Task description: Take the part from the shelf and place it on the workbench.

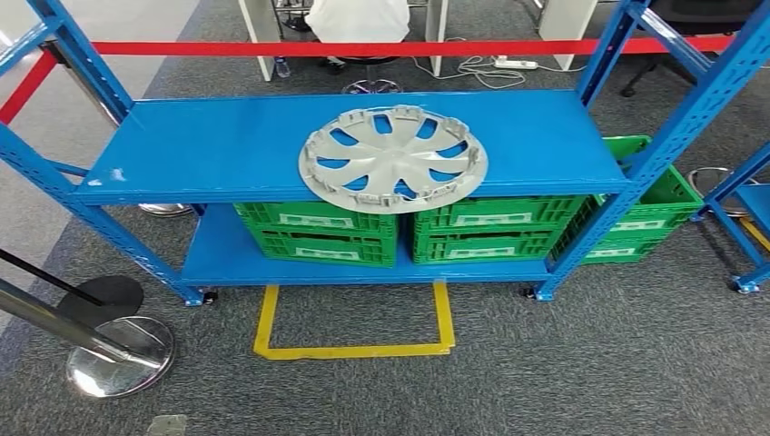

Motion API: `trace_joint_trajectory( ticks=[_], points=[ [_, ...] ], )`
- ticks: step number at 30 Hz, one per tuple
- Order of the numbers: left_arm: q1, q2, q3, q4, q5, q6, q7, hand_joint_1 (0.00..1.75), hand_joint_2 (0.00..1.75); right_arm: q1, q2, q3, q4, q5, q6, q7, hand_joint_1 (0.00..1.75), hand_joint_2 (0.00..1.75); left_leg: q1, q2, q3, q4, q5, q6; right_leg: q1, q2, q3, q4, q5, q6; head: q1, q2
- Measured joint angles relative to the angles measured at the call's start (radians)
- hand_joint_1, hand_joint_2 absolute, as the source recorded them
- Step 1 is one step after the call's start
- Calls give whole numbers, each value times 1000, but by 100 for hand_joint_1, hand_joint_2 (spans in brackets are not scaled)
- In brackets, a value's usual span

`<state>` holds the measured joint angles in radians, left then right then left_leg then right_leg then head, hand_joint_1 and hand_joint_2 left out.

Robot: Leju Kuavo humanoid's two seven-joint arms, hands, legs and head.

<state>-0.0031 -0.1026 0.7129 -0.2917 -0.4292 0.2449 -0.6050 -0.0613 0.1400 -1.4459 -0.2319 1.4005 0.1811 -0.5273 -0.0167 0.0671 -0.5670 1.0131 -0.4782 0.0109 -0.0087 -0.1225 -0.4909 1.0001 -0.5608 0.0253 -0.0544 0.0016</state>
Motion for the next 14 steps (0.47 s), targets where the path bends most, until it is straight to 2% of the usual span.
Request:
trace_joint_trajectory(
  ticks=[1,2,3,5,6,7,8,9,11,12,13,14],
  points=[
    [3,0,0,0,0,0,0,0,0,-3,0,0,1,0,0,0,0,0,2,-11,3,-5,2,4,-1,0,6,-1,-4,5,0,0],
    [6,-1,0,-1,0,0,0,0,0,-6,-2,0,2,0,-1,-1,0,0,6,-22,6,-10,4,8,-2,20,7,8,-13,10,0,0],
    [6,-1,0,-1,0,0,0,0,0,-8,-3,0,2,-1,-1,-2,0,0,10,-34,9,-14,6,12,-3,49,-4,35,-32,14,2,0],
    [2,-2,0,-2,-1,0,0,0,0,-4,-6,0,4,-2,-1,-3,0,0,13,-55,11,-16,7,20,-4,110,-65,150,-89,18,6,0],
    [1,-2,1,-3,-2,0,0,0,0,-1,-6,0,5,-3,-2,-3,0,0,12,-66,12,-16,5,23,-4,120,-105,217,-114,19,8,0],
    [1,-2,1,-3,-4,-1,0,0,0,1,-6,0,5,-4,-3,-3,0,0,12,-74,14,-15,3,24,-4,123,-140,267,-122,20,8,0],
    [3,-3,1,-3,-6,-1,0,0,0,2,-7,0,6,-4,-3,-3,0,0,12,-81,17,-15,0,25,-4,123,-161,283,-110,20,8,0],
    [5,-3,2,-3,-7,-1,0,0,0,2,-7,0,6,-5,-3,-4,0,0,12,-87,22,-14,-4,23,-5,123,-162,260,-78,20,8,0],
    [6,-4,3,-3,-9,-1,0,0,0,1,-8,0,7,-7,-4,-5,0,0,14,-94,36,-11,-16,16,-7,124,-120,138,8,20,9,0],
    [6,-5,4,-3,-9,-1,0,0,0,0,-8,0,8,-7,-4,-5,0,0,13,-96,41,-8,-23,10,-7,127,-97,81,35,17,10,0],
    [5,-5,4,-3,-9,-1,0,0,0,0,-8,0,9,-7,-4,-6,0,0,12,-98,43,-6,-29,4,-7,129,-79,45,49,12,10,0],
    [5,-5,5,-4,-9,-1,0,0,0,0,-8,0,9,-7,-4,-6,0,0,11,-99,44,-4,-32,1,-6,132,-73,33,48,9,11,0]
  ],
)
